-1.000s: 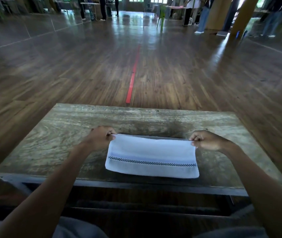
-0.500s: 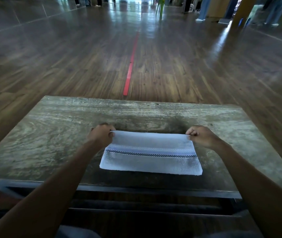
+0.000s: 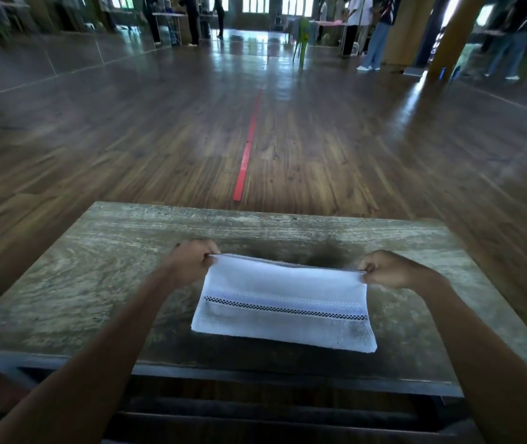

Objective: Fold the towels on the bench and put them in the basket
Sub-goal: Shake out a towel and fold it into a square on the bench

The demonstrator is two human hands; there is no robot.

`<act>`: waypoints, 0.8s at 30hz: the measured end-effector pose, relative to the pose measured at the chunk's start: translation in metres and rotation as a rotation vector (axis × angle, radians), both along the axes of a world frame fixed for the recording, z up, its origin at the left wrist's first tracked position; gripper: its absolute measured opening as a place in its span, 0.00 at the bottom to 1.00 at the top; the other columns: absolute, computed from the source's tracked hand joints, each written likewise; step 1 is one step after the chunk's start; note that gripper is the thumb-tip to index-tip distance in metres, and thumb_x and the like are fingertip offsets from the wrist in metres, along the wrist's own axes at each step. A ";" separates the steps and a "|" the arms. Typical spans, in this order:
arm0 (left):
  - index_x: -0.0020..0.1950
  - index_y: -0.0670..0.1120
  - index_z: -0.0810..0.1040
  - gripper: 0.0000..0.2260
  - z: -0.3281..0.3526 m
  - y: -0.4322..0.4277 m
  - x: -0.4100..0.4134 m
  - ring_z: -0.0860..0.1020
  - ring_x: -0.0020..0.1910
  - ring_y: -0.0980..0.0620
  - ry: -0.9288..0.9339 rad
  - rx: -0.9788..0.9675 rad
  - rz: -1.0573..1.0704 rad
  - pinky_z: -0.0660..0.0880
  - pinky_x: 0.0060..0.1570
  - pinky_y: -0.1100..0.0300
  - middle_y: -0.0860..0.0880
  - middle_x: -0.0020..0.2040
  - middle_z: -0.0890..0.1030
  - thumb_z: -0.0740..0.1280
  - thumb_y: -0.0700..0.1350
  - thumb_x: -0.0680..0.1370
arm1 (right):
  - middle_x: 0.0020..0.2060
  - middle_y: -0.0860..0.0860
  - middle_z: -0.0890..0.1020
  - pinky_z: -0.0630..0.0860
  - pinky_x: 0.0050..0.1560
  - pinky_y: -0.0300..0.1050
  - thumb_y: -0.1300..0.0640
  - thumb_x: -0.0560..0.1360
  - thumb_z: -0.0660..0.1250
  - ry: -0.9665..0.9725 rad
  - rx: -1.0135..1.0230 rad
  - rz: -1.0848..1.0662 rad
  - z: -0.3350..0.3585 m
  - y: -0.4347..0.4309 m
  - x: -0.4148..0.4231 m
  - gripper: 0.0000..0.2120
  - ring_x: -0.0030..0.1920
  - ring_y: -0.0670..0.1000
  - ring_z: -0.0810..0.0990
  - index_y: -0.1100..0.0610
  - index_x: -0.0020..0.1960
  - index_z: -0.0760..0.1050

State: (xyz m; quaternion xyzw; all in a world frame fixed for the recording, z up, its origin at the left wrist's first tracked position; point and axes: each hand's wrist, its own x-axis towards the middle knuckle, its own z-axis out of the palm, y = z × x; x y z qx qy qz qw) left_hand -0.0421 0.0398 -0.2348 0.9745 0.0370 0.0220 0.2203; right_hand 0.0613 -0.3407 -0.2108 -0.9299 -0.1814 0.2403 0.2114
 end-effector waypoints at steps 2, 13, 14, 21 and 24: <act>0.51 0.45 0.79 0.05 0.018 -0.003 -0.003 0.77 0.46 0.52 -0.106 -0.085 0.015 0.71 0.45 0.60 0.49 0.47 0.82 0.66 0.42 0.77 | 0.38 0.49 0.80 0.68 0.39 0.40 0.60 0.72 0.70 0.062 0.038 -0.005 0.024 -0.009 -0.002 0.04 0.39 0.47 0.76 0.54 0.40 0.79; 0.47 0.48 0.78 0.04 0.093 -0.005 -0.041 0.79 0.49 0.51 -0.019 -0.244 -0.069 0.73 0.48 0.63 0.49 0.47 0.82 0.67 0.39 0.77 | 0.31 0.47 0.79 0.67 0.36 0.37 0.59 0.70 0.74 0.173 0.165 0.078 0.085 -0.036 -0.029 0.04 0.33 0.45 0.74 0.55 0.44 0.81; 0.46 0.49 0.78 0.04 0.094 -0.002 -0.044 0.79 0.49 0.51 0.044 -0.252 -0.094 0.73 0.50 0.62 0.50 0.47 0.82 0.67 0.40 0.77 | 0.29 0.46 0.79 0.66 0.34 0.36 0.57 0.68 0.74 0.209 0.123 0.090 0.086 -0.036 -0.032 0.05 0.32 0.44 0.74 0.54 0.44 0.81; 0.49 0.45 0.77 0.03 0.092 -0.011 -0.049 0.78 0.49 0.49 -0.146 -0.217 -0.038 0.71 0.47 0.64 0.48 0.46 0.80 0.66 0.38 0.77 | 0.35 0.52 0.80 0.68 0.43 0.43 0.61 0.72 0.72 0.072 0.223 0.009 0.085 -0.037 -0.036 0.04 0.35 0.48 0.75 0.55 0.46 0.80; 0.47 0.49 0.77 0.04 0.094 0.000 -0.052 0.78 0.51 0.51 0.041 -0.218 -0.091 0.72 0.51 0.66 0.48 0.50 0.80 0.68 0.40 0.76 | 0.34 0.49 0.80 0.64 0.36 0.40 0.62 0.71 0.72 0.173 0.148 0.062 0.093 -0.039 -0.047 0.05 0.33 0.45 0.74 0.54 0.45 0.80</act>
